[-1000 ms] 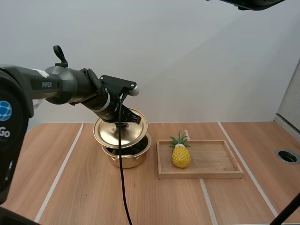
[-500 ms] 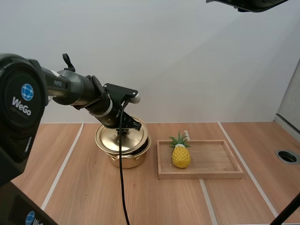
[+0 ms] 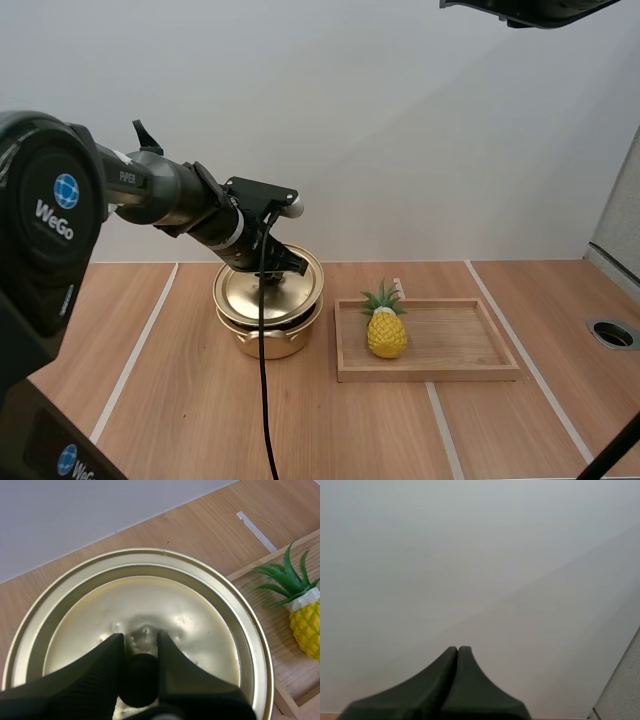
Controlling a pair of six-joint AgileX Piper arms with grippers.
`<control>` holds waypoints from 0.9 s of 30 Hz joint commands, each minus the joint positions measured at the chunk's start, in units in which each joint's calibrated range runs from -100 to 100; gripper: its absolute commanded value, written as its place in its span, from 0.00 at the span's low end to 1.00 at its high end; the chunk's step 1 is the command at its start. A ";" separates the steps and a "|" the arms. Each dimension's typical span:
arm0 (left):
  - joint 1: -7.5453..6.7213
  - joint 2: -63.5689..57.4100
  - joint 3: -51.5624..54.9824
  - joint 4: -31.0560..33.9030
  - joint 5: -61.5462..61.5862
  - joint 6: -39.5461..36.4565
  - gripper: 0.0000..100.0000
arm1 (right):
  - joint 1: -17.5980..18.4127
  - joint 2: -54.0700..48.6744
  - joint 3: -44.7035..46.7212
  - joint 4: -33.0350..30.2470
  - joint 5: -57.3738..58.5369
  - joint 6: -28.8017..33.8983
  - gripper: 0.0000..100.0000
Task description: Open the pot, put the grape inside, and close it
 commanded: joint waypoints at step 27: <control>-0.14 5.05 0.12 1.70 1.47 -0.08 0.00 | -0.19 -0.68 0.14 -0.75 0.58 0.12 0.00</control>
